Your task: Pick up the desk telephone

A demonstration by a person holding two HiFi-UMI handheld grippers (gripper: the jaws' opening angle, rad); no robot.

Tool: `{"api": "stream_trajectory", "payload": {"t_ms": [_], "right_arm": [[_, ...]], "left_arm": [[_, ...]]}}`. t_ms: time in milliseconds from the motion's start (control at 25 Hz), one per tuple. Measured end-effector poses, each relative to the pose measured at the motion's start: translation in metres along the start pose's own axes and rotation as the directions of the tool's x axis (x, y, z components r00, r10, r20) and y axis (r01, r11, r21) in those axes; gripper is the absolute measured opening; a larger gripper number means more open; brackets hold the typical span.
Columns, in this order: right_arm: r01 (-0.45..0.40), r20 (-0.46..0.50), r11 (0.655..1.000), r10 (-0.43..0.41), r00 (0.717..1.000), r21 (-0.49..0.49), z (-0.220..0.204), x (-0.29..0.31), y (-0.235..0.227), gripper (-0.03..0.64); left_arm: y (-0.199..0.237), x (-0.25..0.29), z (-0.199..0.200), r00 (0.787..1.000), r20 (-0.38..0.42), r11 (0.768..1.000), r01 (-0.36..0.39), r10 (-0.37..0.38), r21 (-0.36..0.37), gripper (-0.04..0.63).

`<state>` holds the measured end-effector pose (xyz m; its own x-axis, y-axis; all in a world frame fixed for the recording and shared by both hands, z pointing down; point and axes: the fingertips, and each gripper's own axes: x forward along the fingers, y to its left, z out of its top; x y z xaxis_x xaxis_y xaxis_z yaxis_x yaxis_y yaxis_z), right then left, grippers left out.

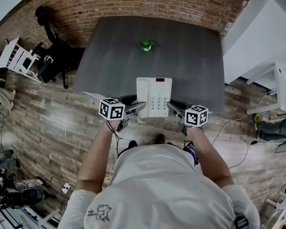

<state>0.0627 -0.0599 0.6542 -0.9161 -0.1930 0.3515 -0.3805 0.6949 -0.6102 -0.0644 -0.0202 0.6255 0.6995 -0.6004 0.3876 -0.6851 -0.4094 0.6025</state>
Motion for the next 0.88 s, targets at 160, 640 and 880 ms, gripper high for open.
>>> {"api": "stream_trajectory", "payload": {"t_ms": [160,640,880], "right_arm": [[0.015,0.02,1.0,-0.015,1.0,0.004,-0.007,0.007,0.024,0.071],[0.06,0.057,0.998,-0.061,0.997,0.022,-0.029,0.024,0.079,0.071],[0.079,0.054,0.996,-0.08,0.995,0.032,-0.035,0.025,0.092,0.072]], "left_arm": [[-0.001,-0.023,-0.003,1.0,0.002,1.0,0.017,-0.017,0.014,0.293],[0.0,-0.077,-0.016,0.998,-0.012,0.997,0.068,-0.068,0.038,0.293],[-0.001,-0.089,-0.019,0.996,-0.025,0.996,0.082,-0.081,0.034,0.292]]}}
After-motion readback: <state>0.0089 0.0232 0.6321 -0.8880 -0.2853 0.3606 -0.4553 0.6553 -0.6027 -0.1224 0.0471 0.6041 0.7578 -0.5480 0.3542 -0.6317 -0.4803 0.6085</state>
